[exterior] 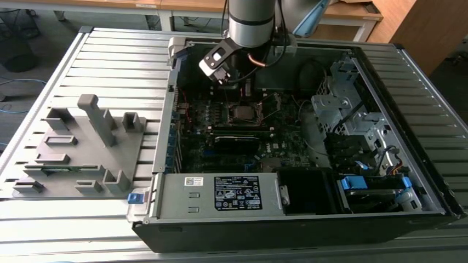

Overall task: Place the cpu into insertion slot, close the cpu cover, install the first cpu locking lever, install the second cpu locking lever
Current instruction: 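Close the cpu cover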

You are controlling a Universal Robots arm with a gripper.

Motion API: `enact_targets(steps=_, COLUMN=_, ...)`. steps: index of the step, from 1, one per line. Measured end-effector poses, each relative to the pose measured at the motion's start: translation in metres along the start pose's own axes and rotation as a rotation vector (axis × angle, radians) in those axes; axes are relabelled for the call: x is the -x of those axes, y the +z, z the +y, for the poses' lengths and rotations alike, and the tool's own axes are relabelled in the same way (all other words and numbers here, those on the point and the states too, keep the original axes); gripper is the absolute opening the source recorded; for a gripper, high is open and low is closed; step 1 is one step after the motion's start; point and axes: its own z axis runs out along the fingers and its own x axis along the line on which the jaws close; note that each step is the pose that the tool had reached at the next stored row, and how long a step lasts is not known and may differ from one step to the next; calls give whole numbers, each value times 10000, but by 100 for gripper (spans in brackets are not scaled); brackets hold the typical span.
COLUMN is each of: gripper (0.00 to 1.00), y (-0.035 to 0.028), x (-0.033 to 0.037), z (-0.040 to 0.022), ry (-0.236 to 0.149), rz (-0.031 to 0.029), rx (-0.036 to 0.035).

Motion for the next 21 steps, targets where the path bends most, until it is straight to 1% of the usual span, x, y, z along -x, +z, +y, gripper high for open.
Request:
enact_targets(steps=3, gripper=11, y=-15, x=-1, z=1, ry=1, rz=5, rx=3)
enact_targets(steps=21, gripper=11, y=-36, x=-1, z=2, ry=0, rz=2, rx=1)
